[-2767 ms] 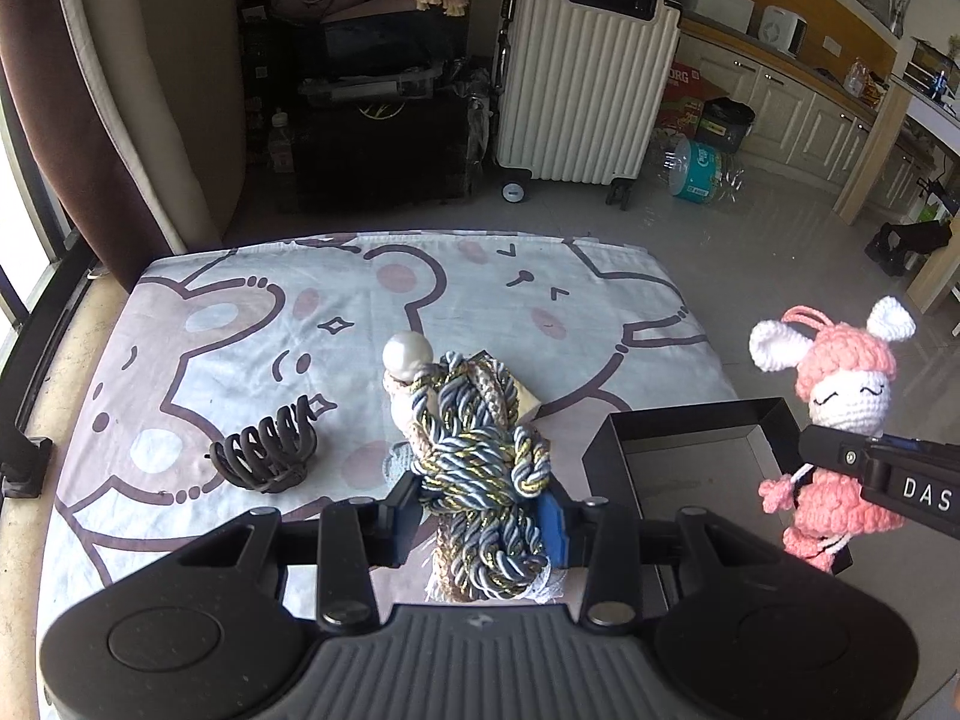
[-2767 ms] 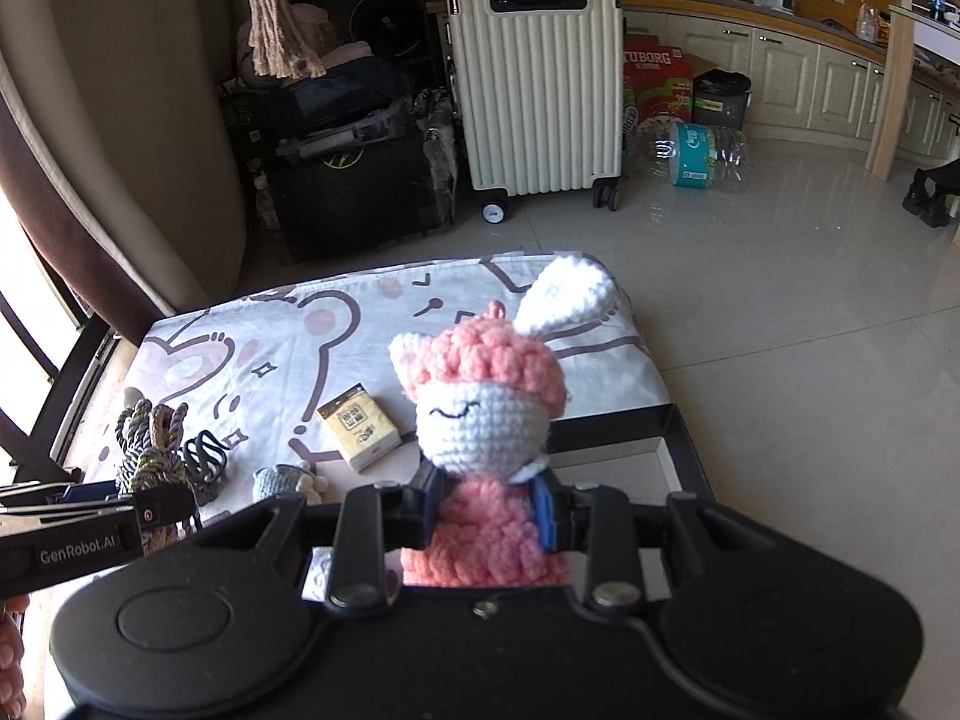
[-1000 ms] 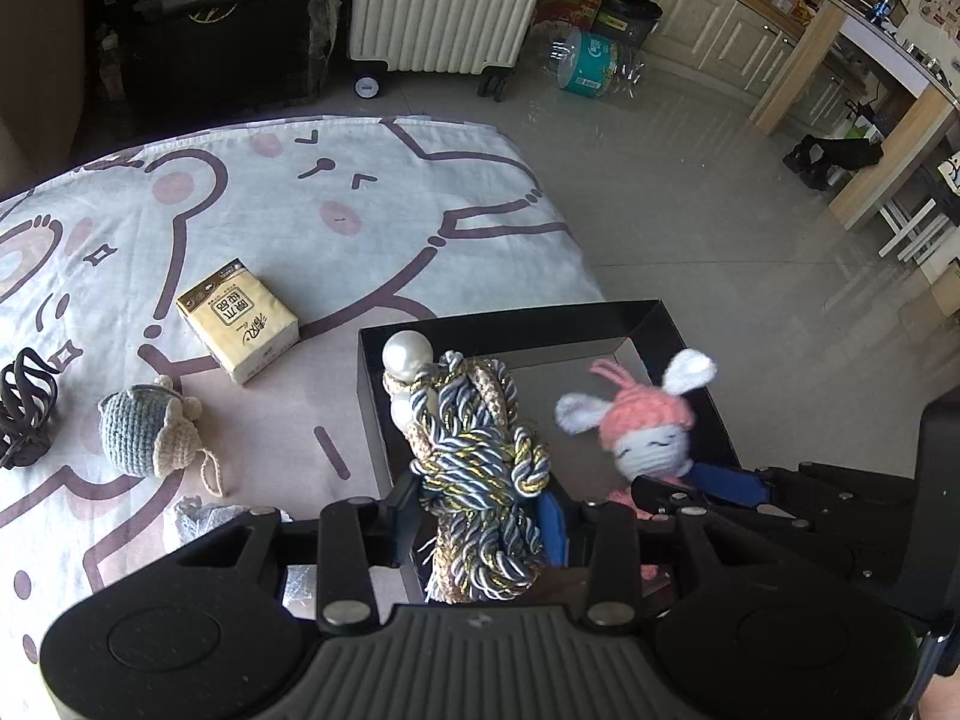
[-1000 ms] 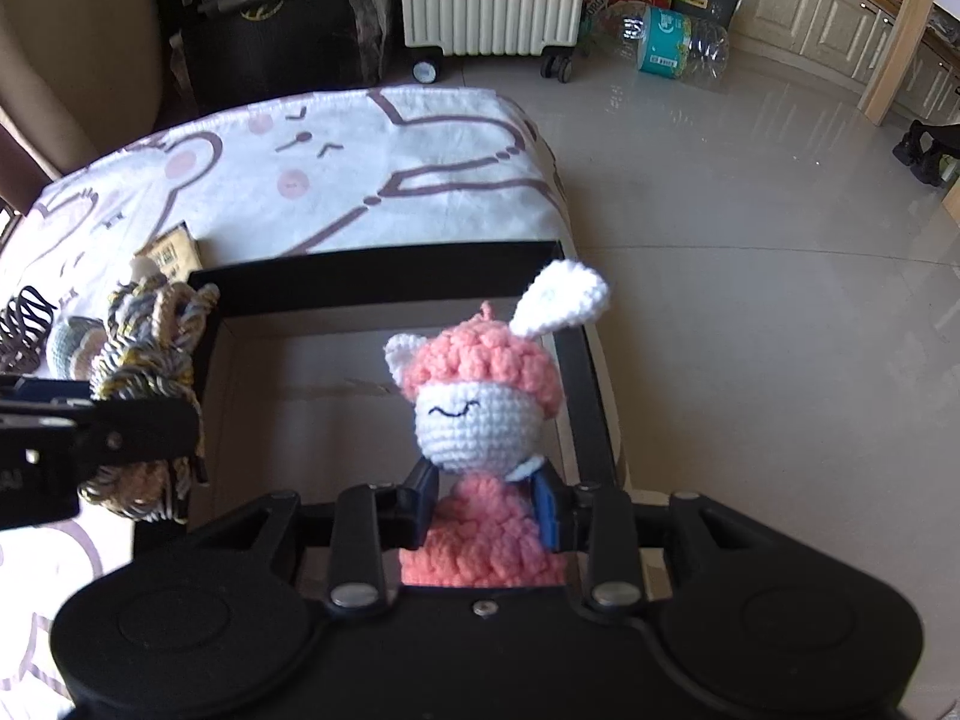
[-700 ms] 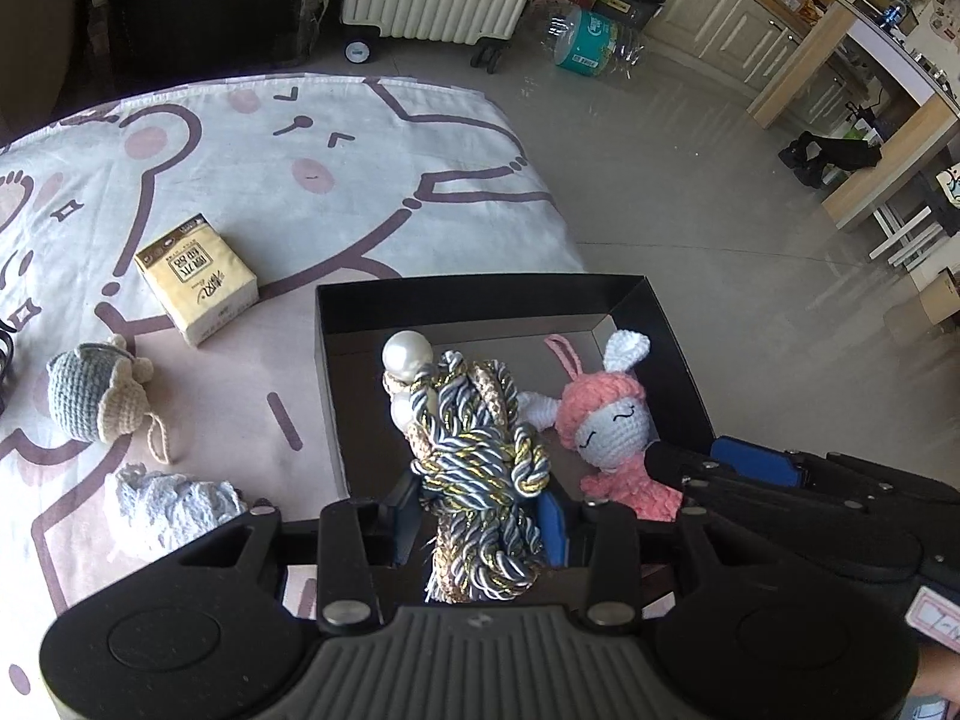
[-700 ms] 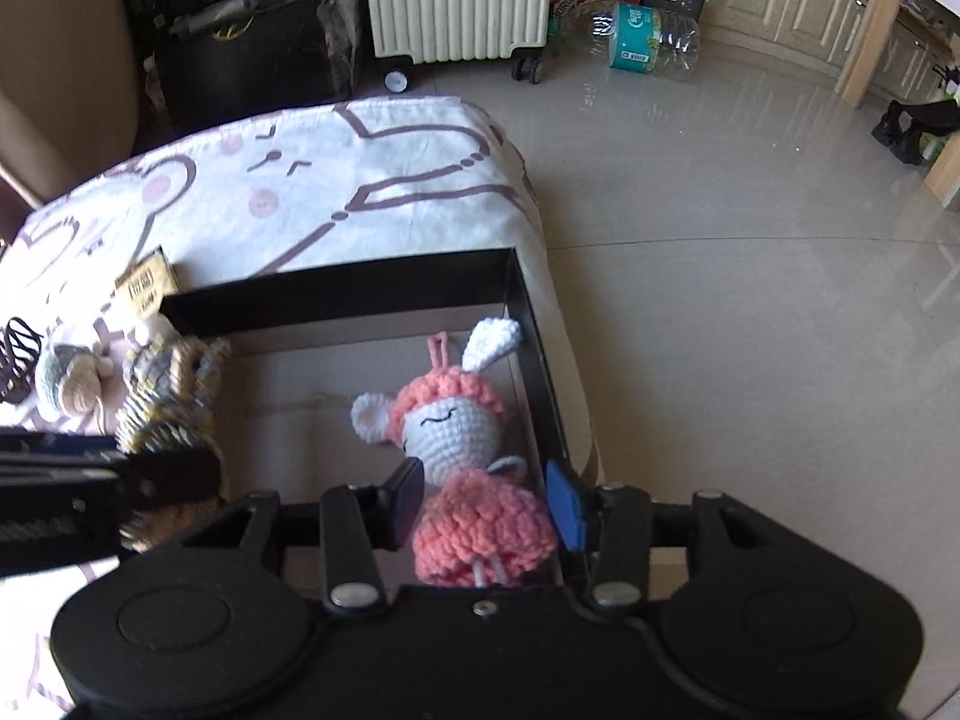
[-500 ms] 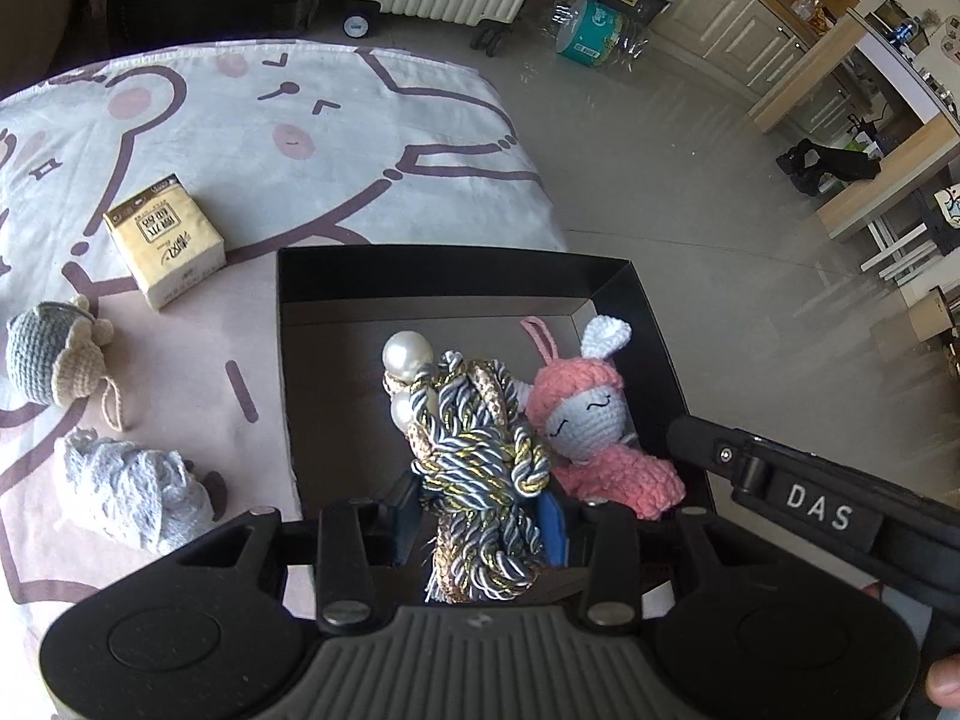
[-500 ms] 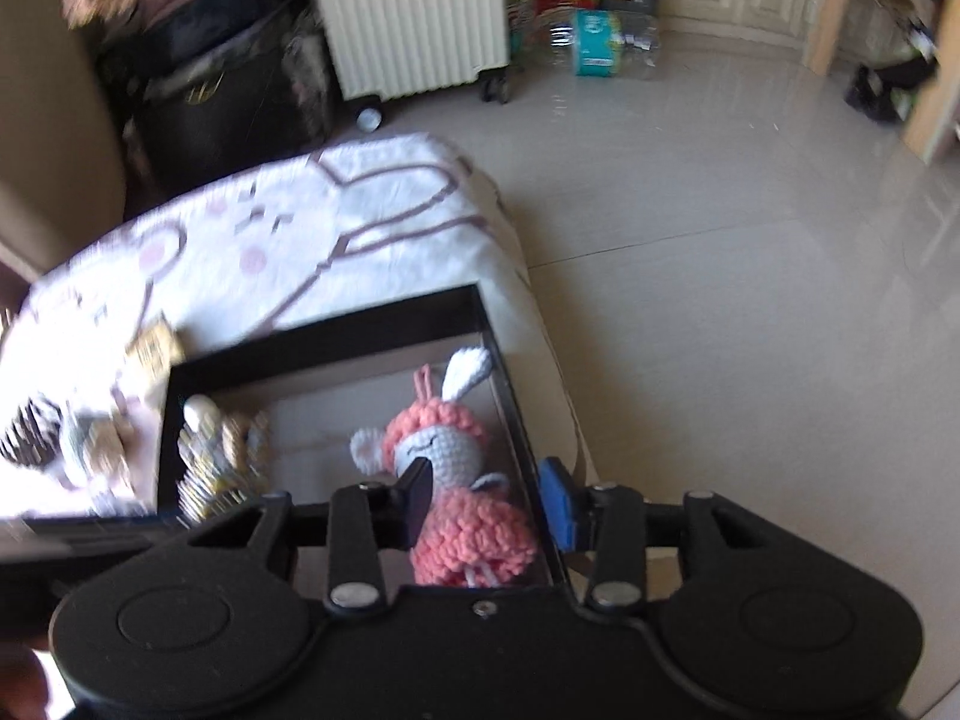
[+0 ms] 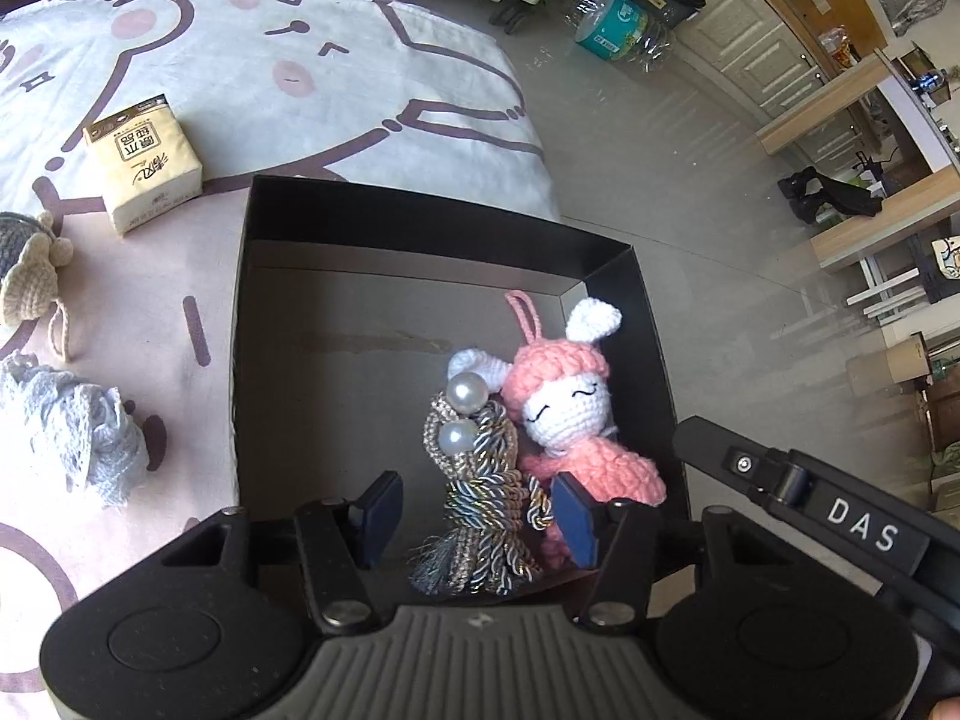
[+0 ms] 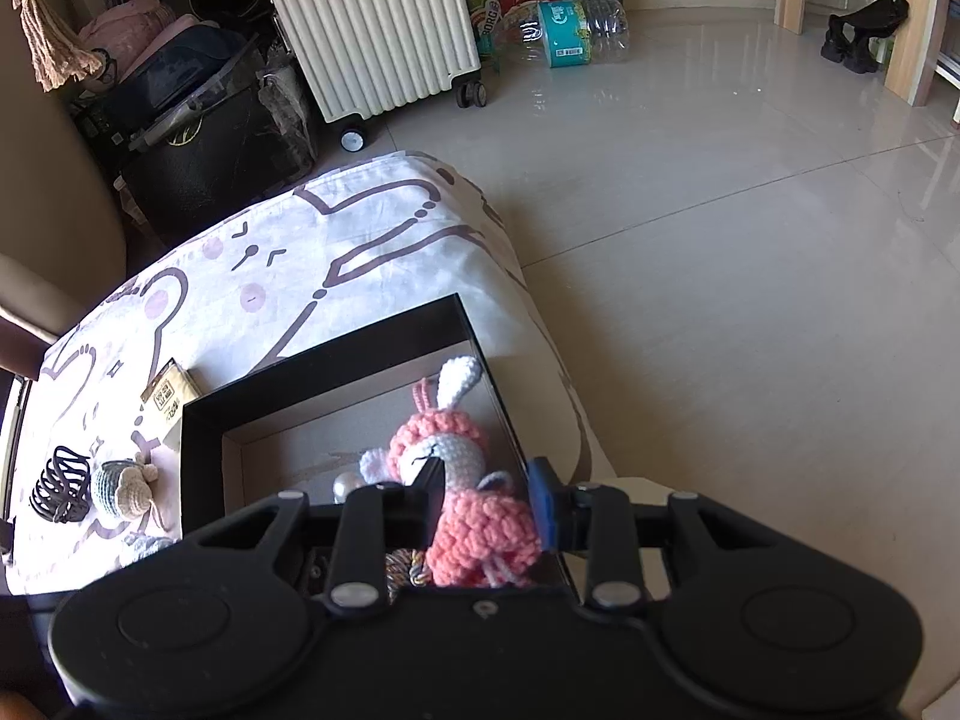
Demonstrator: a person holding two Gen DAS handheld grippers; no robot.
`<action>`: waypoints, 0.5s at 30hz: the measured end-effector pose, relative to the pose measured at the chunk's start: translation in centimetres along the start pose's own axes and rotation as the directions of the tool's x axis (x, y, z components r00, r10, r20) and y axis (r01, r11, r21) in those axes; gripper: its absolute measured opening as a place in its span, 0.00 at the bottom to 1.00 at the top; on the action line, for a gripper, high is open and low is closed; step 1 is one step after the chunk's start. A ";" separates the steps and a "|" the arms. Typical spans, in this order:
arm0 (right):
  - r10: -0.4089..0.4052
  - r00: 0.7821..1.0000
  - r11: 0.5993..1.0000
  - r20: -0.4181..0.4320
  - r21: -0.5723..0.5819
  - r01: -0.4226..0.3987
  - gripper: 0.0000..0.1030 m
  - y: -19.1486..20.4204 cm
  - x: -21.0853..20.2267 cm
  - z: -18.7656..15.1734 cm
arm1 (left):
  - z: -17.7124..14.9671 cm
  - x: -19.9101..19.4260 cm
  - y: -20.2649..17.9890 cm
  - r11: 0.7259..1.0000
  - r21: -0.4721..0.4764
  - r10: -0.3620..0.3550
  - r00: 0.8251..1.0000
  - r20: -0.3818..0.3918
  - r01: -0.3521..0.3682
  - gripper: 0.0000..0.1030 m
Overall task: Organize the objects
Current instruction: 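Lower the bunny into the black box while the left tool lowers the tassel beside it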
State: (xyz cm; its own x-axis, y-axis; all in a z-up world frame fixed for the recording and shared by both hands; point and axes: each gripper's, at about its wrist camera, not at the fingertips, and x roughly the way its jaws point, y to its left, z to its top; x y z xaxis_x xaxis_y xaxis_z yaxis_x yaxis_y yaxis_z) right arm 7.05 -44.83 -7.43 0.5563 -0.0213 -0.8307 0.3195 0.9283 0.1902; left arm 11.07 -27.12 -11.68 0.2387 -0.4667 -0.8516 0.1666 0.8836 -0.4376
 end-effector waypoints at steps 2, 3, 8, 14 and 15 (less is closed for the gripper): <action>0.001 1.000 1.000 0.001 0.001 -0.001 0.31 0.0 0.0 0.1 | 0.0 0.2 0.0 1.000 -0.002 -0.015 1.000 -0.021 0.015 0.40; 0.001 1.000 1.000 0.001 0.001 -0.001 0.31 0.0 0.0 0.1 | -0.1 0.4 -0.1 1.000 0.001 -0.014 0.999 -0.032 0.014 0.37; 0.001 1.000 1.000 -0.001 -0.002 -0.001 0.31 0.1 0.0 0.1 | -0.8 1.9 -0.9 0.999 0.054 -0.002 0.996 -0.090 0.007 0.29; 0.002 1.000 1.000 -0.006 0.000 -0.002 0.31 0.1 -0.1 0.0 | -1.3 3.6 -2.3 0.994 0.111 0.009 0.997 -0.079 0.000 0.28; 0.003 1.000 1.000 -0.006 0.001 -0.003 0.31 0.1 -0.1 0.0 | -1.3 3.7 -2.4 0.992 0.122 0.010 0.997 -0.071 -0.001 0.28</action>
State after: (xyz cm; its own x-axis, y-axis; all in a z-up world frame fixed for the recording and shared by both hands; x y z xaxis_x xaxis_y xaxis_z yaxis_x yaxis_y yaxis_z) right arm 7.03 -44.79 -7.36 0.5525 -0.0161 -0.8334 0.3188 0.9279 0.1934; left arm 10.34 -30.93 -14.12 0.1718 -0.4538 -0.8744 0.2822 0.8730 -0.3977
